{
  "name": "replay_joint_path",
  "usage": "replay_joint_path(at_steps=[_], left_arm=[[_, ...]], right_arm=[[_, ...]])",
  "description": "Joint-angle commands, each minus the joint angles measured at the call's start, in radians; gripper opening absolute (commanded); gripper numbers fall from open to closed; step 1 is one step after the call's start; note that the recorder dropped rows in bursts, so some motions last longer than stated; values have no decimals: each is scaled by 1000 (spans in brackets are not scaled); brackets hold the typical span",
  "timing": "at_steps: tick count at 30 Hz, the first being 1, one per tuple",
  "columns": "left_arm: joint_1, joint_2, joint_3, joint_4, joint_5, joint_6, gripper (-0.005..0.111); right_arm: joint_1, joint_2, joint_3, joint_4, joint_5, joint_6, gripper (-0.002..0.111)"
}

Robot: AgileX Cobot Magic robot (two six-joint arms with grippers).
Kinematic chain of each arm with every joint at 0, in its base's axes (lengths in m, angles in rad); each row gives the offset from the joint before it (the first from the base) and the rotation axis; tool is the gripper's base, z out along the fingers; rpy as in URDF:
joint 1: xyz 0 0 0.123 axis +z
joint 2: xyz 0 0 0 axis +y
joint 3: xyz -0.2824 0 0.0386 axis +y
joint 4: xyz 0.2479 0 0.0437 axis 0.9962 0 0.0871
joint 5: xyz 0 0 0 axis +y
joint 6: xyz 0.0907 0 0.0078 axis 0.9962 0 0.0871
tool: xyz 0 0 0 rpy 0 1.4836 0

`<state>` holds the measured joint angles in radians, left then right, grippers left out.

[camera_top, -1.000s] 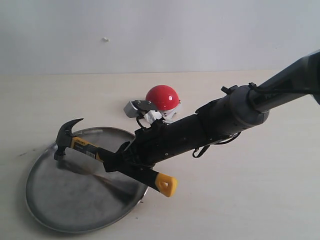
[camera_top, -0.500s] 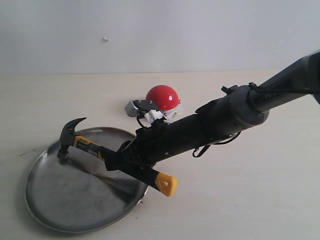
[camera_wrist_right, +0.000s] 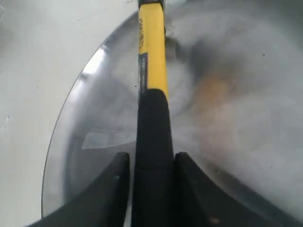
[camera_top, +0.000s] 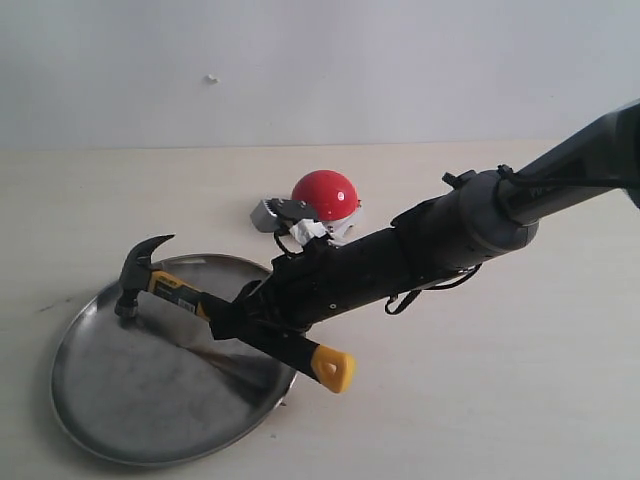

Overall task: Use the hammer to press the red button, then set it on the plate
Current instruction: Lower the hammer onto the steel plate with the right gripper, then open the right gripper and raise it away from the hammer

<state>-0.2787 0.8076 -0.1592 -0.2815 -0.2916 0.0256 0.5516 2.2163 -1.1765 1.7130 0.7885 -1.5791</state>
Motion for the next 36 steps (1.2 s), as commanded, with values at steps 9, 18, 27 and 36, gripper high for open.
replay_joint_path(at_steps=[9, 18, 27, 36], left_arm=[[1, -6, 5, 3, -8, -3, 0], [1, -6, 5, 3, -8, -3, 0], [1, -6, 5, 3, -8, -3, 0], [1, -6, 5, 3, -8, -3, 0]], right_arm=[[-7, -19, -17, 31, -44, -1, 51], [-12, -175, -17, 25, -161, 12, 52], [-12, -461, -17, -398, -374, 261, 11], [-6, -686, 194, -489, -613, 372, 0]])
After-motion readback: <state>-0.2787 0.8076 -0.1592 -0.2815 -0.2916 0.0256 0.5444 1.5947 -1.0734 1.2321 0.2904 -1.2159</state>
